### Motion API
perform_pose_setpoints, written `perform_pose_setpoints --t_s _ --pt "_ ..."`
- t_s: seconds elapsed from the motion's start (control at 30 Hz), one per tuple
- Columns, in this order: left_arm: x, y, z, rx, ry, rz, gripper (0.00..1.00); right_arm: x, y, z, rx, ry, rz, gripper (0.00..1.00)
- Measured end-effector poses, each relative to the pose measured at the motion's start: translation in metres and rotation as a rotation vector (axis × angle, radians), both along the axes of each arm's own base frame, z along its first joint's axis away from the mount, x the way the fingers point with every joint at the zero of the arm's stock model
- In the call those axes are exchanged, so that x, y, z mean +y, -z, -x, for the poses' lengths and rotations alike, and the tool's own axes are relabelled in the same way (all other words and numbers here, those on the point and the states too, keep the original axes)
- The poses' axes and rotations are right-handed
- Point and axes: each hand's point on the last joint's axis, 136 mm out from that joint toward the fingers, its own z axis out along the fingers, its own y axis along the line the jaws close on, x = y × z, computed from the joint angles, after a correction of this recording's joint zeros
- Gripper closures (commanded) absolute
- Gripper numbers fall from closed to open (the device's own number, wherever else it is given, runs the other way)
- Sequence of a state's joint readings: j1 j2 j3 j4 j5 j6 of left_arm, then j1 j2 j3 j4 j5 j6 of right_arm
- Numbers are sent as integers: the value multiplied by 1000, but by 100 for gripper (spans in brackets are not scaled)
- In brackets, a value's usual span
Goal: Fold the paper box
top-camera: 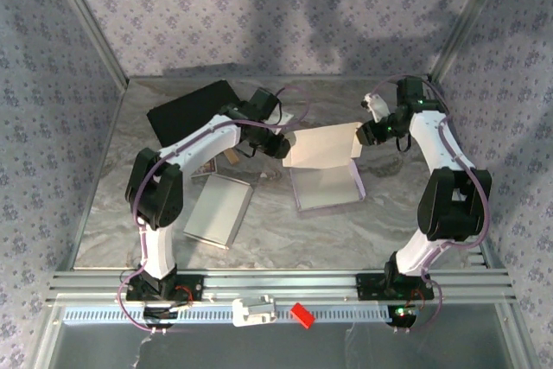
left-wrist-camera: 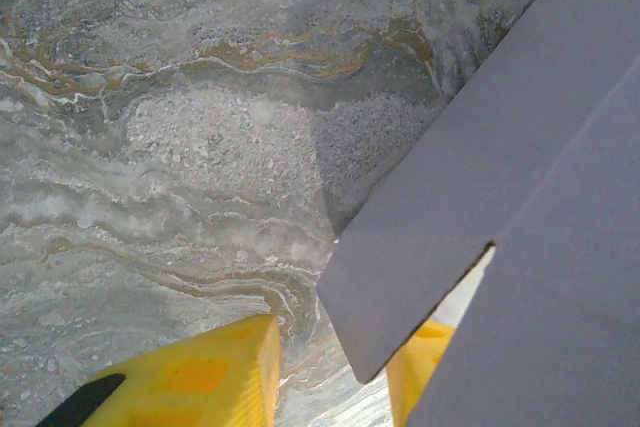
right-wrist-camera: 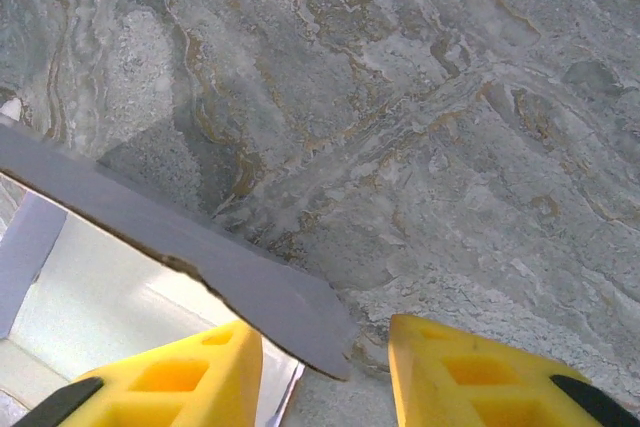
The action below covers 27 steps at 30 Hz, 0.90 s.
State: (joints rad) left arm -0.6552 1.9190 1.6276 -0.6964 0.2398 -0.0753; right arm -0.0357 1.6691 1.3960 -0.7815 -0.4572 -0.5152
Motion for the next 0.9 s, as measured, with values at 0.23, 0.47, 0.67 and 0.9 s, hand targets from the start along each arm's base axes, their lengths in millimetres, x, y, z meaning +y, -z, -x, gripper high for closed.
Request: perform_pose_setpoints --t_s 0.23,0.47,0.67,0.9 --pt "0 1 1 9 -8 -1 82 7 5 2 16 -17 20 72" --pt "-2 2 -1 14 -24 -2 92 8 9 3 26 -9 49 88" --pt "-5 -1 -1 1 -51 -21 100 14 9 4 34 -5 76 100" --pt "0 -3 -14 -12 -147 -51 100 22 3 0 35 38 88 100"
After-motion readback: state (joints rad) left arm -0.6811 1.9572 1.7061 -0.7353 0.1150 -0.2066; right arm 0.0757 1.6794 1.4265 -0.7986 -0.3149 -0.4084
